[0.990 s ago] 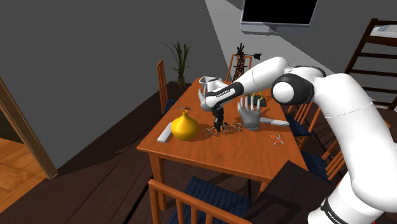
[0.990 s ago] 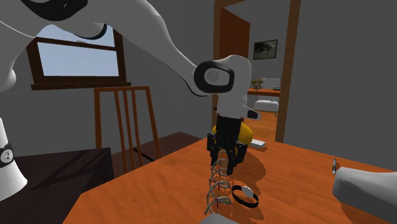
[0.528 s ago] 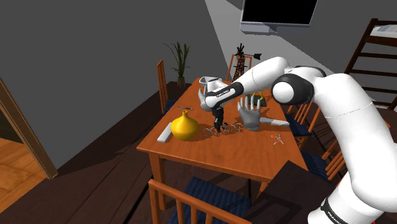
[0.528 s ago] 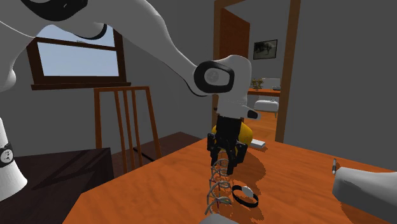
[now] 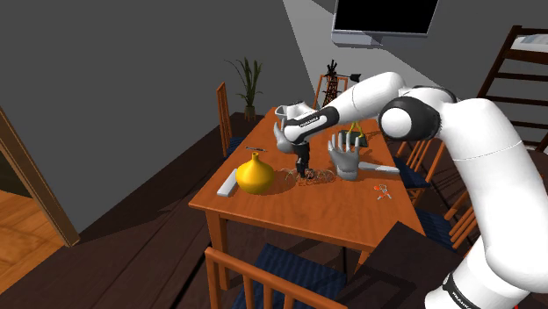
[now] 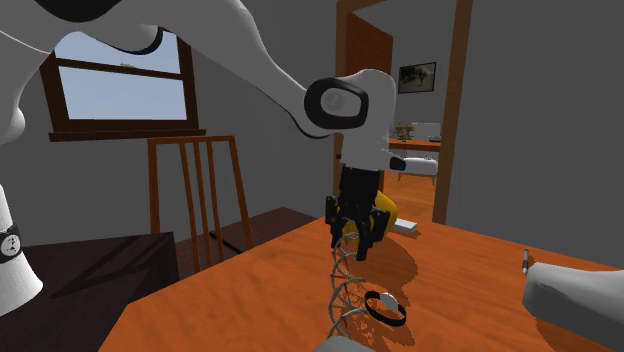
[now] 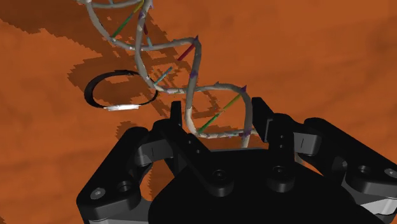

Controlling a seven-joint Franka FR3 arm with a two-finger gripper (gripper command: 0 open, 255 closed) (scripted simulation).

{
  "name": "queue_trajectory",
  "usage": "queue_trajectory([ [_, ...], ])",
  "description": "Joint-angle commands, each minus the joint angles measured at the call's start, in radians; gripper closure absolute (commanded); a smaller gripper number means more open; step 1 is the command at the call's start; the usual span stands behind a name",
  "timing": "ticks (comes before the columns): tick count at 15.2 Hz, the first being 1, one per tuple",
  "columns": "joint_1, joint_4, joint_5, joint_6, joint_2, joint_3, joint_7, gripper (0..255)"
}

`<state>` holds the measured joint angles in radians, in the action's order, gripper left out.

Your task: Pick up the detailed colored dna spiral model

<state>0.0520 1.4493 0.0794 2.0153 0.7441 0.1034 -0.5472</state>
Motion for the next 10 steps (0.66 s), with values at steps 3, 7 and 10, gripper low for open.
queue_trajectory([
  [3,-0.002,-0.002,0.001,-0.035,-0.033,0.001,-0.003,255],
  [7,-0.003,-0.013,0.002,-0.073,-0.06,0.002,-0.007,255],
  [10,-0.003,-0.017,0.002,-0.084,-0.068,0.003,-0.008,255],
])
